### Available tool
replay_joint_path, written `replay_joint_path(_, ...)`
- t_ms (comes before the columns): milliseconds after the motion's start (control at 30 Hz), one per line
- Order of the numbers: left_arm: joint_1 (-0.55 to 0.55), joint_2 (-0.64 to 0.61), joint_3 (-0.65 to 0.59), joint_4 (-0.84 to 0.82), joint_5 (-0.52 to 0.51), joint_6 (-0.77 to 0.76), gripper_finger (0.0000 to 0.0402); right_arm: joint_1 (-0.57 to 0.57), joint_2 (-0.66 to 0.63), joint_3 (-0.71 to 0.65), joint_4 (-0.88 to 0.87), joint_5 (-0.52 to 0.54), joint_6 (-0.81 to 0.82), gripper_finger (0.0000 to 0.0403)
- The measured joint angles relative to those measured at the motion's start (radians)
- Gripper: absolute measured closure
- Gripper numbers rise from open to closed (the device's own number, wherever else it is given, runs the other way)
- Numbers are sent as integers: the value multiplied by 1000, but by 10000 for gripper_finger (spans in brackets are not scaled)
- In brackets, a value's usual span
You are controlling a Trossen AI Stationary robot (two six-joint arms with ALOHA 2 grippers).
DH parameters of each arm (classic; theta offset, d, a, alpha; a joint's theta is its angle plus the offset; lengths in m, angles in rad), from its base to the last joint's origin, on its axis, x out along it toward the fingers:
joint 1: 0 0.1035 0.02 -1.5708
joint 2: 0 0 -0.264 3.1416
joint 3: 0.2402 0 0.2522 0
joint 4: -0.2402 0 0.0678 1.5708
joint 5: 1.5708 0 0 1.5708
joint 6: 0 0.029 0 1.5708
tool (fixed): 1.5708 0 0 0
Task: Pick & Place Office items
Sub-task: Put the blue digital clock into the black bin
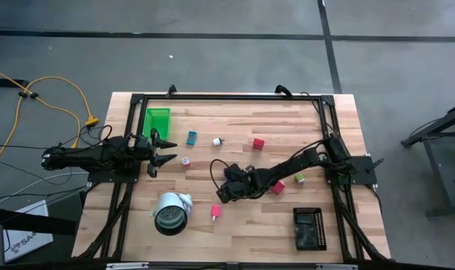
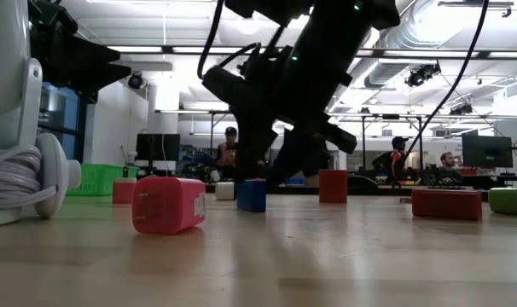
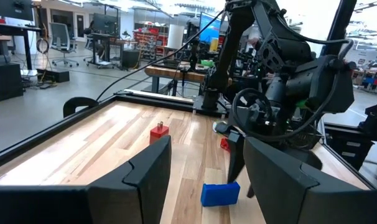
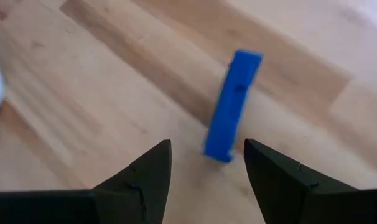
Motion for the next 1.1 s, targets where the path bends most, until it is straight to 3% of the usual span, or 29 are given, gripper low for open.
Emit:
replay_joint_path(800,0,0,0,5,0,0,206,-9,24,1,4,33,0,214)
replay_joint_path(1100,0,0,0,4,0,0,206,-9,24,1,3,34,0,271)
